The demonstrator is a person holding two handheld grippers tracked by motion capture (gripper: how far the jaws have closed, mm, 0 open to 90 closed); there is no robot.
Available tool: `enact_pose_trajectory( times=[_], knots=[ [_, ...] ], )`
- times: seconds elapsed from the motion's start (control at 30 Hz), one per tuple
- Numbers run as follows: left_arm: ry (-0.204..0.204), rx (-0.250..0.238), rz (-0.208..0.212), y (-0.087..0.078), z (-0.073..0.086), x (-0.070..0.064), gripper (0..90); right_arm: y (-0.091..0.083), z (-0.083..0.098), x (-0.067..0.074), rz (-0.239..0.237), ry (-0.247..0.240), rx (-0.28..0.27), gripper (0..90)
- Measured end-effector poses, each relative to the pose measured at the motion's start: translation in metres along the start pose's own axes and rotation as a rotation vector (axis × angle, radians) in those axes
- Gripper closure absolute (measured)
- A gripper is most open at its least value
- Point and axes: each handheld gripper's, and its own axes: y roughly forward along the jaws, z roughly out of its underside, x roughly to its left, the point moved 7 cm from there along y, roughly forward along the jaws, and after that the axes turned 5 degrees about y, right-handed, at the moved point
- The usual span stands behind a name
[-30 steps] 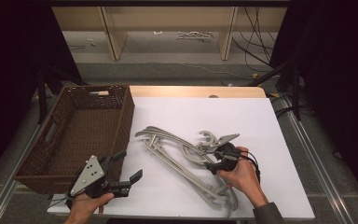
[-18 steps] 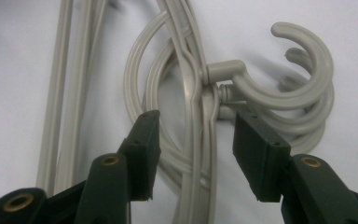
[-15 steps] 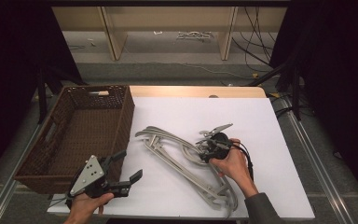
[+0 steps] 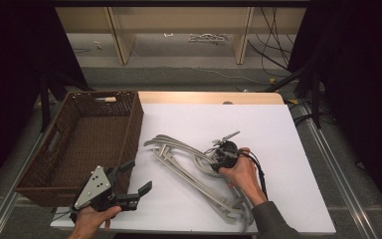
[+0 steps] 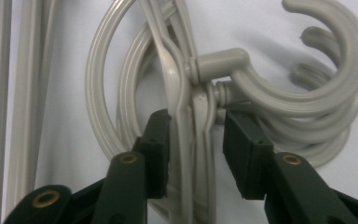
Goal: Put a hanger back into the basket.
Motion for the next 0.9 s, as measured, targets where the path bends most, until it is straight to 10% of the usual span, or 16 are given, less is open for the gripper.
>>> enact_pose_trajectory(
  times=[0.57, 0.9],
  knots=[
    [-0.009, -0.005, 0.004, -0.001, -0.001, -0.001, 16.0, -0.011, 0.003, 0.002, 0.021, 0.01, 0.011, 74.5],
    [0.004, 0.008, 0.015, 0.0, 0.0, -0.003, 16.0, -0.025, -0.007, 0.006, 0.031, -0.062, -0.03, 82.2]
  ],
)
